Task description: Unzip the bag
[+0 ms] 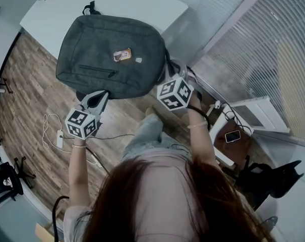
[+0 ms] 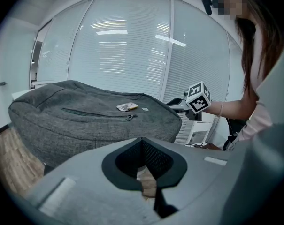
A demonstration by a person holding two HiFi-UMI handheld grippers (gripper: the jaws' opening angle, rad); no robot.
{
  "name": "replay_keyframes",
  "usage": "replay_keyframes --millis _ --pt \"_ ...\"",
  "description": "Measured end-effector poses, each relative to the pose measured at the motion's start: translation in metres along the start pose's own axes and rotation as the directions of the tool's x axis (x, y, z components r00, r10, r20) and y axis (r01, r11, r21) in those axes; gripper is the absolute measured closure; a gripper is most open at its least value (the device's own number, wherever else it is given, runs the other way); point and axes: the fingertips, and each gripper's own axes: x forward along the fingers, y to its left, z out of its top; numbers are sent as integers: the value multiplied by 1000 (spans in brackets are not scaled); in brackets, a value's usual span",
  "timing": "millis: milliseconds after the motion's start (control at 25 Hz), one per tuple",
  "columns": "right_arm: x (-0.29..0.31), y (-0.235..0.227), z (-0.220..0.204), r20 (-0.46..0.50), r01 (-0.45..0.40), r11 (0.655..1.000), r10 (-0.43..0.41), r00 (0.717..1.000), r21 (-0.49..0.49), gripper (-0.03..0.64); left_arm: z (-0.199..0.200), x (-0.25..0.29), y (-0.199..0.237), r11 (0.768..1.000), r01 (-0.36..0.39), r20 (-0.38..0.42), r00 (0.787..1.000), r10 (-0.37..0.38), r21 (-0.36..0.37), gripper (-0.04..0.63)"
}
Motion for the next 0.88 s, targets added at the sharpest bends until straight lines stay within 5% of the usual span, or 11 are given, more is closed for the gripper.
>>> replay_keyframes --millis 880 --pt "28 -27 13 30 -84 994 86 996 -70 588 4 -1 0 1000 10 -8 1000 -11 -20 586"
